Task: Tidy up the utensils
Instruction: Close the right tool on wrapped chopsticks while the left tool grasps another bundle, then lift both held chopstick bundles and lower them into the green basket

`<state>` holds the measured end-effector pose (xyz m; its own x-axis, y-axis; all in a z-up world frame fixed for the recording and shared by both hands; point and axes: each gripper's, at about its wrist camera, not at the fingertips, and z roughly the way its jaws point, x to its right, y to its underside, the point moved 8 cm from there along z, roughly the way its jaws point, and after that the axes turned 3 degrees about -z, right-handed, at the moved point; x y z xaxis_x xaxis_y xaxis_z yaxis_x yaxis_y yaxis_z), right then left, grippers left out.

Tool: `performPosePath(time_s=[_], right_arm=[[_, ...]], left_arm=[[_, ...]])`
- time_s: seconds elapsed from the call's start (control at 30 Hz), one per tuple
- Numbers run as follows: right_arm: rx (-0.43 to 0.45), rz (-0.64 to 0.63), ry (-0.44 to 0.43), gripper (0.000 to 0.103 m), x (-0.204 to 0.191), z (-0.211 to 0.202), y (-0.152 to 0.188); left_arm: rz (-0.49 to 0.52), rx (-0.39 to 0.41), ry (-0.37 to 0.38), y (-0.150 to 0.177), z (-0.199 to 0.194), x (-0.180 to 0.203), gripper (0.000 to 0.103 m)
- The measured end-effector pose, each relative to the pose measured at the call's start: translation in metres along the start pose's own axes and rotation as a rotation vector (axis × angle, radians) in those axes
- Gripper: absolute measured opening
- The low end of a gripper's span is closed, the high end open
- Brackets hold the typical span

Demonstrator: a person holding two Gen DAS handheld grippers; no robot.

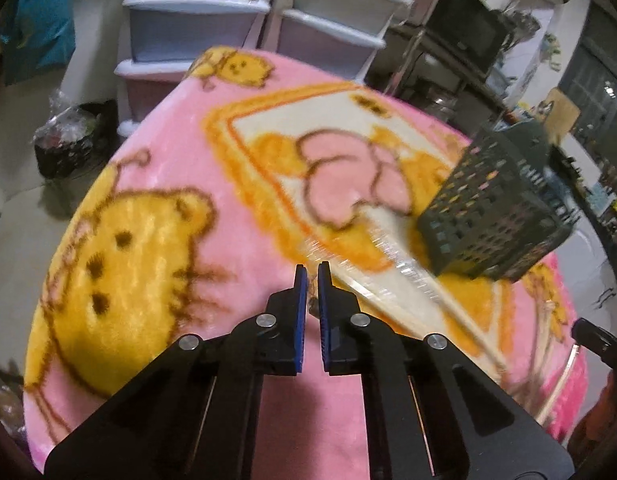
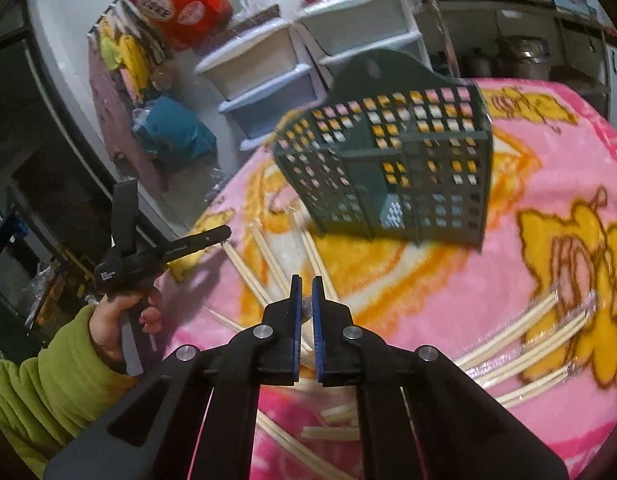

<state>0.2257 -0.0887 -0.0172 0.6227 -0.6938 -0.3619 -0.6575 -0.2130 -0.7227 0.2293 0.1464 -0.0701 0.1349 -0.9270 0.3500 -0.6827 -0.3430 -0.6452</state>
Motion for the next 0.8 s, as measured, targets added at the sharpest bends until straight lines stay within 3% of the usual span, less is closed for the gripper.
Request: performPosePath(time_s=[0.4,0.8], right_arm=[[0.119,-0.144,-0.039,0.004,-0.04,-0.03,-0.045],[0.212,-0.243,-0.031,0.003,-0.054,-0.059,-0.09]], left_arm=[[0.106,0.208,0.18,-0.053,-0.088,0.079,0.003],[0.206,0.266,0.289,-0.072,-0.12,0.145,0.001]])
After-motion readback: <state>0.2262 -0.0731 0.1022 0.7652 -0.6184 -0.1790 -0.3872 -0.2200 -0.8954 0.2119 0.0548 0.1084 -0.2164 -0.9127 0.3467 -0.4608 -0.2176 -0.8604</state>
